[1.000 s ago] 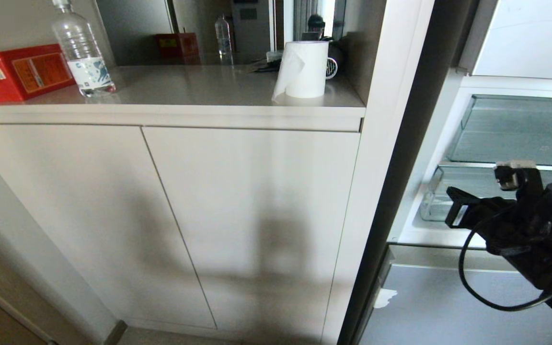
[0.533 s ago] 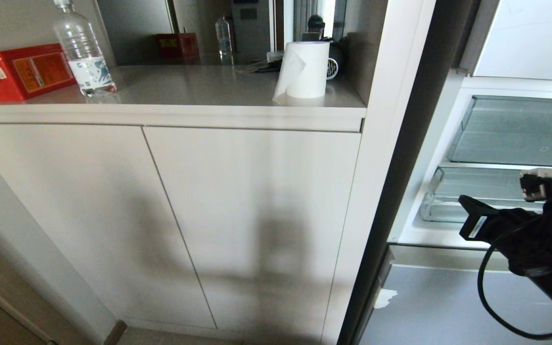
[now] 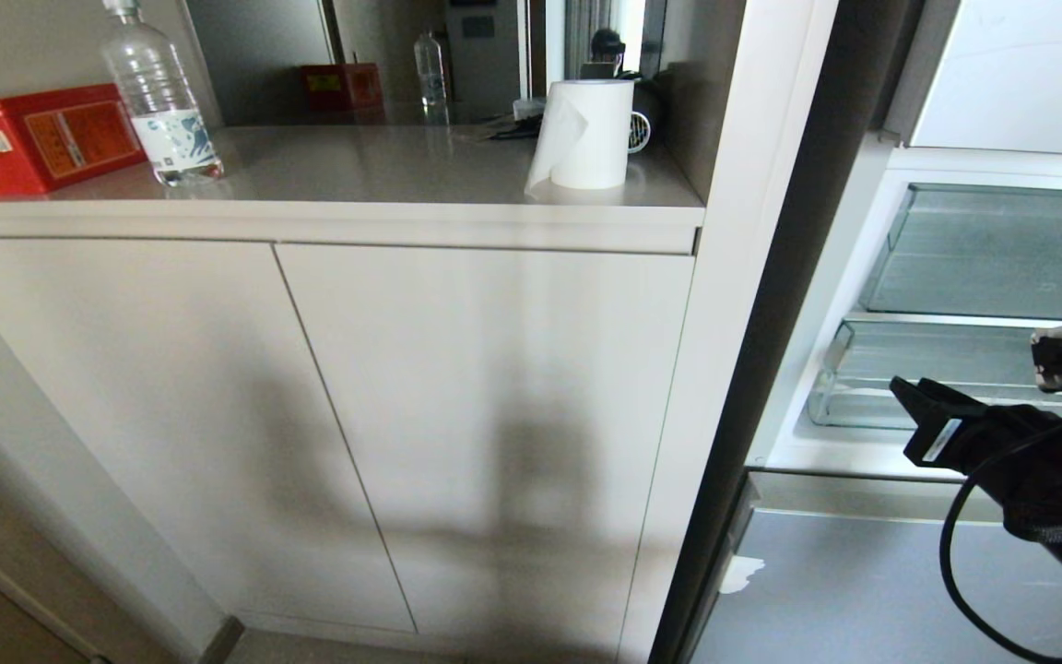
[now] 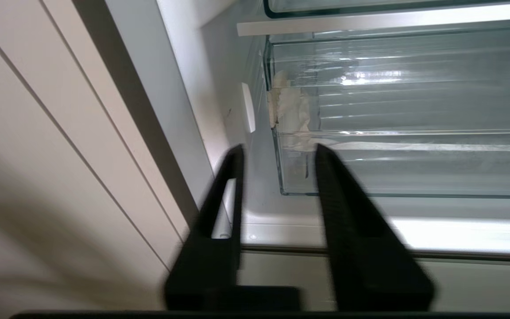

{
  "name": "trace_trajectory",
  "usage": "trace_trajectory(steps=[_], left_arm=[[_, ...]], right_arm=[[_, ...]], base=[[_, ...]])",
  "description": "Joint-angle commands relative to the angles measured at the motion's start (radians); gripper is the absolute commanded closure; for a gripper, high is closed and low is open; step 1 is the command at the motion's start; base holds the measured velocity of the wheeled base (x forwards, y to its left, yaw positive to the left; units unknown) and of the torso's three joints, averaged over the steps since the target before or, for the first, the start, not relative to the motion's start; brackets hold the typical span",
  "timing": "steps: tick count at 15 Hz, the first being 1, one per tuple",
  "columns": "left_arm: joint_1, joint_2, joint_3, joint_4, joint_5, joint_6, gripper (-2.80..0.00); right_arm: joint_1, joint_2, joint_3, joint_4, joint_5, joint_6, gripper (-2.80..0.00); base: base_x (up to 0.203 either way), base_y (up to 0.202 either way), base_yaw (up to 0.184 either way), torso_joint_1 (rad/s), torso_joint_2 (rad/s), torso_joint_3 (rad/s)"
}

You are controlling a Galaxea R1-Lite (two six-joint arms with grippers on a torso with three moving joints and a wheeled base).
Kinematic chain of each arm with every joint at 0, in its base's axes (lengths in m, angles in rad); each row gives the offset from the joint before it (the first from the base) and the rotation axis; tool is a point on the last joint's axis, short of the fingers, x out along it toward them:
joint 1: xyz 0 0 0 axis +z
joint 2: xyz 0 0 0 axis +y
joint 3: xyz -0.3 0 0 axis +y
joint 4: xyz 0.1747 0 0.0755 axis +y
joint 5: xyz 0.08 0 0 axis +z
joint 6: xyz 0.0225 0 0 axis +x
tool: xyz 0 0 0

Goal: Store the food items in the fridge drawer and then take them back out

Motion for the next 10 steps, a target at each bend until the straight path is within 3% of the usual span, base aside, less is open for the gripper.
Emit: trace_trajectory(steps=[1,10], left_arm=[[0.0,0.0,0.0,0.0,0.0,0.0,0.0],[0.0,0.0,0.0,0.0,0.0,0.0,0.0]], right_arm=[[-0.001,-0.005,0.001,-0.008,0.002,0.001,-2.8],[-0.022,0.13,-0.094,-0.009,0.062,-0.007,-2.8]], base=[[0.0,0.0,0.0,0.0,0.0,0.0],[0.0,0.0,0.0,0.0,0.0,0.0]])
